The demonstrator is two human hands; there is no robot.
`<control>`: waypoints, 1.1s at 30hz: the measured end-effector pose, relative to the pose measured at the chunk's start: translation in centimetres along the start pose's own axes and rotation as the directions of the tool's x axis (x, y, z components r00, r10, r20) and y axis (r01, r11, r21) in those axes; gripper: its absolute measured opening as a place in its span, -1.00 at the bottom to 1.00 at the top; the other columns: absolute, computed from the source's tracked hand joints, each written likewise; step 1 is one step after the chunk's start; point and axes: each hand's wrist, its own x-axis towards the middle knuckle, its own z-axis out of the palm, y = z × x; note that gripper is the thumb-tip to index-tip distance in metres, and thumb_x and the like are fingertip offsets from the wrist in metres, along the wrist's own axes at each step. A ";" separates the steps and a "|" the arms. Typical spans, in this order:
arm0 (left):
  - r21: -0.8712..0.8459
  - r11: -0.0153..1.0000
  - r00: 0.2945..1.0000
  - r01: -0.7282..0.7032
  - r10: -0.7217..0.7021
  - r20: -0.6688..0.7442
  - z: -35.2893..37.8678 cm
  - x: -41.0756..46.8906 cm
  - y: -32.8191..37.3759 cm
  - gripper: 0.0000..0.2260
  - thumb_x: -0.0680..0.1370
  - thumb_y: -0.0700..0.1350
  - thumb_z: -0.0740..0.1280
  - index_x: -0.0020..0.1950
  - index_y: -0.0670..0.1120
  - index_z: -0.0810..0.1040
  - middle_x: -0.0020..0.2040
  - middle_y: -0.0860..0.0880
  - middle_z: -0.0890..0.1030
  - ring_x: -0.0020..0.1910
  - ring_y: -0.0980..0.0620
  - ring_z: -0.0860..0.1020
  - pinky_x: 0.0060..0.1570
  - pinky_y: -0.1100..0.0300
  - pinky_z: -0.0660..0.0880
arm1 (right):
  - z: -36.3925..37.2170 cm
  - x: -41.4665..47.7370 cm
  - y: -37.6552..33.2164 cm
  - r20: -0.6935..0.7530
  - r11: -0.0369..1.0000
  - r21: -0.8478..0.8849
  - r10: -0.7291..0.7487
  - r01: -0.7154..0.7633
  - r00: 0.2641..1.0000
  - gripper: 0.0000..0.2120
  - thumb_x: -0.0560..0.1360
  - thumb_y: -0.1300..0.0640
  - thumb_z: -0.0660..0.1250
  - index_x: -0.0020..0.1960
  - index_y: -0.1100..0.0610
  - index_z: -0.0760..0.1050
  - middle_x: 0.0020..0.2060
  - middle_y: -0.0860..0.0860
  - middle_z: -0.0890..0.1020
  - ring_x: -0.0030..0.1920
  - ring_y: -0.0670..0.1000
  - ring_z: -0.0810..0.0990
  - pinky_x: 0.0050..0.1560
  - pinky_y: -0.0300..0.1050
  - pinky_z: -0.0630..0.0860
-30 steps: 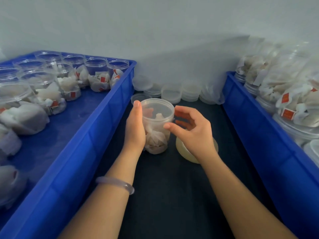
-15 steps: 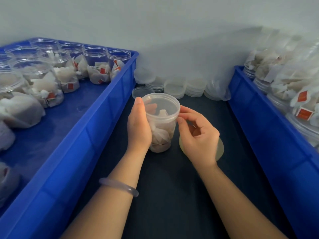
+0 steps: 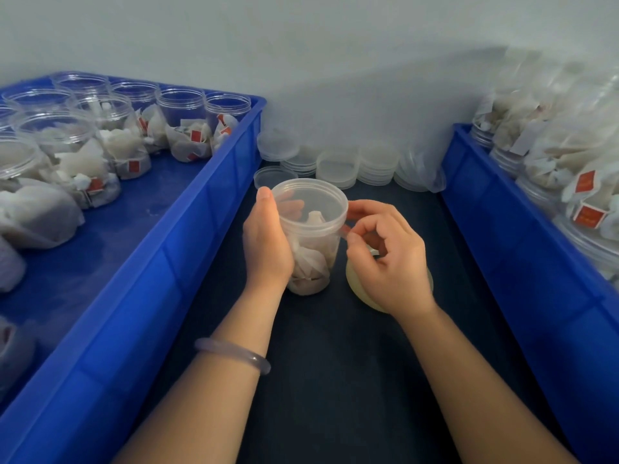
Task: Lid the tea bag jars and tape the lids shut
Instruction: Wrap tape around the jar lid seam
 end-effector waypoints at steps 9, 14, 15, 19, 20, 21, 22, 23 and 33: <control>-0.010 0.999 0.998 -0.053 0.053 0.028 -0.3 0.6 -0.5 -0.41 0.36 0.36 0.02 -0.07 -0.01 0.67 -0.08 -0.01 0.70 -0.02 0.04 0.64 0.13 -0.02 0.50 | 0.1 0.7 0.3 0.041 0.991 0.054 0.120 -0.122 0.992 -0.95 0.49 0.33 0.36 -0.11 0.21 0.56 -0.03 -0.12 0.55 -0.03 -0.24 0.55 -0.04 -0.39 0.47; -0.010 0.999 0.997 -0.046 0.046 0.056 -0.1 0.0 -0.1 -0.49 0.37 0.32 0.05 -0.13 0.05 0.67 -0.11 0.02 0.70 -0.03 0.07 0.64 0.06 0.09 0.49 | 0.2 1.5 -0.3 -0.036 0.890 0.231 0.412 -0.393 0.911 -0.89 0.53 0.32 0.31 -0.04 0.16 0.58 -0.19 -0.09 0.66 -0.18 -0.21 0.63 -0.11 -0.36 0.52; -0.017 0.999 0.998 -0.035 0.036 0.052 0.0 -0.2 0.0 -0.52 0.39 0.29 0.05 -0.14 0.05 0.67 -0.11 0.02 0.70 -0.03 0.07 0.64 0.06 0.09 0.49 | 0.5 1.5 -0.8 -0.040 0.884 0.232 0.426 -0.406 0.904 -0.87 0.56 0.28 0.28 0.03 0.13 0.57 -0.12 -0.10 0.66 -0.10 -0.22 0.62 -0.04 -0.35 0.52; 0.139 0.986 0.996 -0.091 0.092 -0.005 0.7 -1.1 -0.1 -0.69 0.54 0.12 0.08 -0.15 0.06 0.57 -0.21 0.07 0.64 -0.17 0.36 0.57 -0.14 0.42 0.45 | 3.0 1.0 -3.4 0.039 0.750 0.432 0.539 -0.501 0.841 -0.53 0.57 -0.12 0.14 0.41 0.07 0.35 0.30 -0.12 0.46 0.23 -0.28 0.43 0.22 -0.48 0.32; 0.216 0.968 0.991 -0.126 0.132 -0.013 0.9 -1.5 -0.1 -0.75 0.60 0.02 0.12 -0.22 0.08 0.50 -0.27 0.12 0.58 -0.24 0.44 0.51 -0.26 0.52 0.39 | 3.7 1.1 -3.9 -0.001 0.726 0.445 0.585 -0.524 0.811 -0.44 0.51 -0.22 0.13 0.39 0.08 0.36 0.30 -0.10 0.46 0.26 -0.23 0.41 0.24 -0.43 0.32; 0.258 0.956 0.988 -0.140 0.152 -0.030 1.1 -1.8 -0.1 -0.74 0.62 -0.06 0.14 -0.26 0.10 0.44 -0.30 0.16 0.52 -0.28 0.46 0.49 -0.33 0.55 0.35 | 4.3 1.4 -4.3 -0.065 0.720 0.441 0.620 -0.535 0.782 -0.42 0.49 -0.27 0.14 0.30 0.12 0.41 0.25 -0.06 0.49 0.24 -0.16 0.43 0.25 -0.33 0.35; 0.244 0.961 0.990 -0.128 0.137 -0.019 1.0 -1.9 -0.1 -0.73 0.62 -0.07 0.14 -0.27 0.09 0.44 -0.31 0.16 0.53 -0.28 0.40 0.51 -0.34 0.53 0.36 | 4.6 1.7 -4.6 -0.119 0.718 0.441 0.642 -0.539 0.757 -0.47 0.50 -0.27 0.17 0.20 0.15 0.43 0.19 -0.06 0.51 0.20 -0.11 0.47 0.24 -0.28 0.38; 0.201 0.974 0.994 -0.108 0.109 0.004 0.9 -2.0 0.3 -0.74 0.59 -0.03 0.12 -0.26 0.07 0.49 -0.28 0.11 0.58 -0.25 0.30 0.55 -0.30 0.48 0.40 | 4.8 1.9 -4.7 -0.167 0.722 0.434 0.651 -0.538 0.740 -0.50 0.53 -0.21 0.20 0.21 0.18 0.46 0.17 -0.06 0.55 0.17 -0.11 0.50 0.19 -0.33 0.40; 0.068 0.972 0.958 -0.225 0.209 0.196 -0.5 -1.1 2.2 -0.75 0.49 -0.05 0.18 -0.03 0.02 0.65 -0.09 0.15 0.66 -0.07 0.30 0.58 -0.20 0.51 0.43 | 4.0 1.0 -4.7 -0.065 0.731 0.439 0.605 -0.522 0.793 -0.69 0.50 0.06 0.29 0.24 0.01 0.47 0.10 -0.15 0.58 0.10 -0.23 0.54 0.13 -0.28 0.49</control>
